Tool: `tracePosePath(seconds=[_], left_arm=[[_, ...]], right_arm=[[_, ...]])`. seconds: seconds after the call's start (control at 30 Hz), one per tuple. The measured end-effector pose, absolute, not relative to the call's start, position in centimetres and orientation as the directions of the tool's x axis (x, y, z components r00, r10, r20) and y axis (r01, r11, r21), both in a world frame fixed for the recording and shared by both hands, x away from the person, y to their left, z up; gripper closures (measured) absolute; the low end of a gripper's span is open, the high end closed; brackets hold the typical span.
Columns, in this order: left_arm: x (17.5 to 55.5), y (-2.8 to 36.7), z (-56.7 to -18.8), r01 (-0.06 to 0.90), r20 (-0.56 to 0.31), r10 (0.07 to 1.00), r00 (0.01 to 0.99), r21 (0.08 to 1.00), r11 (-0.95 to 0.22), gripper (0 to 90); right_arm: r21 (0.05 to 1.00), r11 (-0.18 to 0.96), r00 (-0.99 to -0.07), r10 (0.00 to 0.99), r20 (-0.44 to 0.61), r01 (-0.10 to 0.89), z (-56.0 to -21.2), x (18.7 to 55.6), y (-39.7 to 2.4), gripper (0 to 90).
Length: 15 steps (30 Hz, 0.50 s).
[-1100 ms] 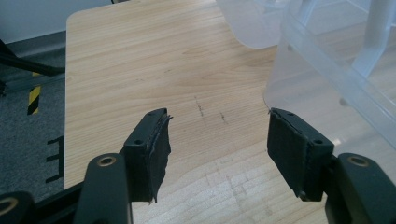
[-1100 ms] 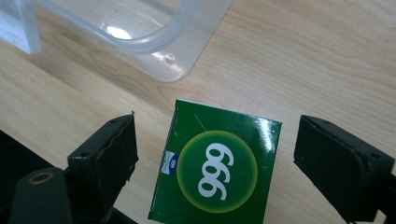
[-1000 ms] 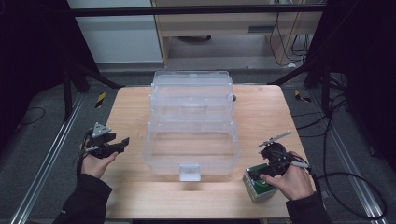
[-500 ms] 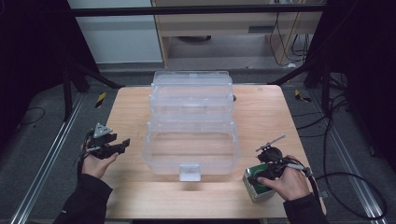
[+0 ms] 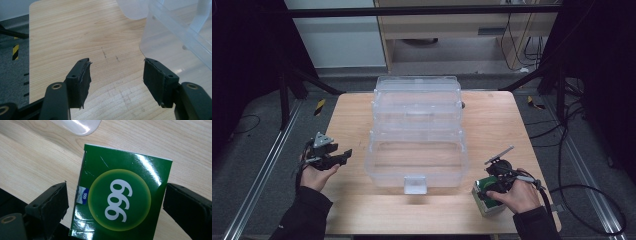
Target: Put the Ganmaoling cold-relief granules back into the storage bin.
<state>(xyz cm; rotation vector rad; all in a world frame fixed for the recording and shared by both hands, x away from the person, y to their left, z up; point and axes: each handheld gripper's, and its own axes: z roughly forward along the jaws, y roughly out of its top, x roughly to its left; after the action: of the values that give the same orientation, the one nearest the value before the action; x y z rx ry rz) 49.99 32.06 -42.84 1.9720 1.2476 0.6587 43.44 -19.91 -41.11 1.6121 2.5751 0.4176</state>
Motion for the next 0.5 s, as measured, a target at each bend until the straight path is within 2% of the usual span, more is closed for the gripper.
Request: tracePosePath(seconds=[0.5], left_arm=[[50.0,32.0,-42.9,0.561,0.053,0.911,0.409,0.773,-0.296,37.7]], right_arm=[[0.219,0.400,-0.426,0.901,0.084,0.890,-42.3,43.8,-20.0,9.8]])
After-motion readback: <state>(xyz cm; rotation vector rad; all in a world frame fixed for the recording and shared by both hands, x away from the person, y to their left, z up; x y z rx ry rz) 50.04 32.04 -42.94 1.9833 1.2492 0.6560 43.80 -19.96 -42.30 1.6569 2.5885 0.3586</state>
